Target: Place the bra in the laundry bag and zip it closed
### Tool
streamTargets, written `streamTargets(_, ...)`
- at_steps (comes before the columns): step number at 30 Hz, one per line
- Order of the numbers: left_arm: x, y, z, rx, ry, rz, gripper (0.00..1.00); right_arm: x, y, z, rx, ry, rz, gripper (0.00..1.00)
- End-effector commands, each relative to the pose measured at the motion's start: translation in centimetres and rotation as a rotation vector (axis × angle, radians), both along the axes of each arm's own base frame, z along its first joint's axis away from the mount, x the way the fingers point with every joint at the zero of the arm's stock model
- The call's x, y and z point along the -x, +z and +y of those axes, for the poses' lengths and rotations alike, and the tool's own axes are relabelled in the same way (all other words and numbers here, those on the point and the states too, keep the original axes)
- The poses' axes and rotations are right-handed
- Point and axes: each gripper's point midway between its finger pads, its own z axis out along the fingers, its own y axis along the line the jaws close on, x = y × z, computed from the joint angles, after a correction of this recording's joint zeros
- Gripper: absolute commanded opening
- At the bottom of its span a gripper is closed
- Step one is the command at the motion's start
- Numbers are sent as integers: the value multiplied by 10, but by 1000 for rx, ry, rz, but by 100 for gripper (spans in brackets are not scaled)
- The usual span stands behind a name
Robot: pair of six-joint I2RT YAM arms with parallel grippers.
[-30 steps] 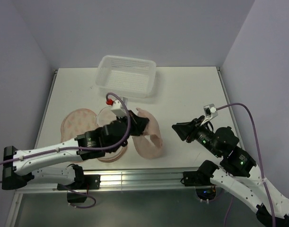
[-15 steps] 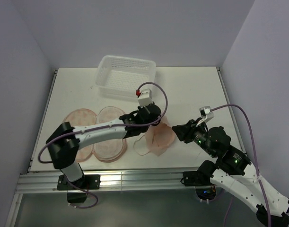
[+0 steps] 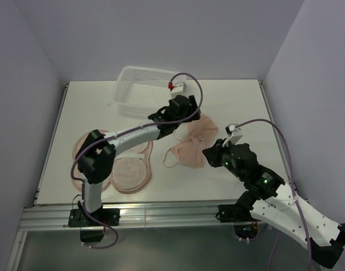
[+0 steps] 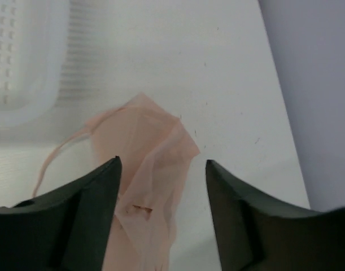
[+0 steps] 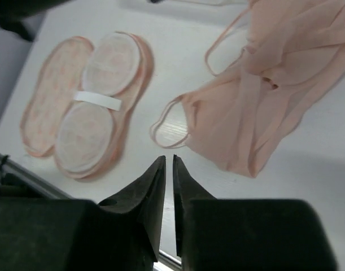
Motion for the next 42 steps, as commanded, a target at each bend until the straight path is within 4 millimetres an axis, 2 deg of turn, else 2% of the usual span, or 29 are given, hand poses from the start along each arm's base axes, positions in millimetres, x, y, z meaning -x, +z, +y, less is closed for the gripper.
streamTargets(1,30,78,37,106,-15,-144,62,-22,-4,2,20,-75,-19,12)
streamTargets(3,46,64,56,101,-6,-118,55,-36,-16,3,85,-111,19,8)
streamTargets(4,63,39,77,83,12,-78,54,-42,-16,4,92,-126,18,8)
streamTargets(6,79,19,91,89,17,-57,49,-55,-30,10,133,-134,58,10)
streamTargets(7,91,-8,107,58,31,-19,49,-65,-31,8,129,-159,57,12)
streamTargets(8,97,-22,114,33,44,0,49,-74,-43,6,160,-185,92,14)
streamTargets(9,103,-31,116,26,49,17,52,-86,-48,-6,165,-241,109,17)
streamTargets(10,110,-50,122,-5,45,43,54,-98,-47,-8,147,-268,95,19)
streamTargets(11,114,-54,120,0,28,46,57,-106,-61,-11,159,-280,135,23)
streamTargets(12,117,-61,121,-16,18,50,61,-115,-65,-16,161,-304,148,25)
streamTargets(13,118,-63,120,-17,13,49,63,-130,-62,-25,153,-350,141,26)
streamTargets(14,118,-64,118,-18,7,46,65,-137,-76,-31,178,-377,176,29)
streamTargets(16,115,-73,116,-42,12,50,68,-155,-75,-31,152,-381,174,31)
streamTargets(17,115,-76,114,-48,8,53,68,-162,-89,-36,162,-395,212,34)
streamTargets(18,112,-82,111,-72,2,53,68,-168,-92,-37,163,-396,218,37)
streamTargets(19,111,-87,109,-84,-2,61,69,-177,-86,-33,153,-393,208,39)
streamTargets(20,110,-91,107,-94,-9,68,69,-181,-100,-35,173,-396,248,41)
streamTargets(21,108,-98,102,-110,-22,77,69,-186,-103,-38,186,-414,254,41)
streamTargets(23,107,-104,97,-114,-32,89,69,-197,-103,-45,186,-433,257,42)
streamTargets(24,106,-110,94,-126,-38,98,68,-203,-100,-56,177,-452,252,42)
streamTargets(25,106,-113,92,-129,-41,102,67,-213,-90,-56,159,-442,226,43)
streamTargets(27,107,-120,88,-123,-60,113,61,-219,-92,-66,207,-433,255,46)
streamTargets(29,107,-123,83,-117,-71,116,55,-231,-90,-63,231,-389,264,46)
streamTargets(30,106,-127,80,-128,-79,120,46,-231,-93,-67,233,-384,285,46)
streamTargets(31,106,-130,80,-136,-81,123,43,-233,-96,-68,235,-383,292,46)
streamTargets(37,106,-145,78,-160,-85,140,38,-237,-124,-47,190,-266,377,43)
streamTargets(40,109,-147,76,-161,-94,145,21,-243,-131,-39,162,-244,395,42)
streamTargets(41,110,-147,76,-158,-95,147,10,-245,-133,-37,158,-239,400,42)
streamTargets(42,112,-148,75,-157,-96,147,5,-251,-129,-35,146,-234,385,42)
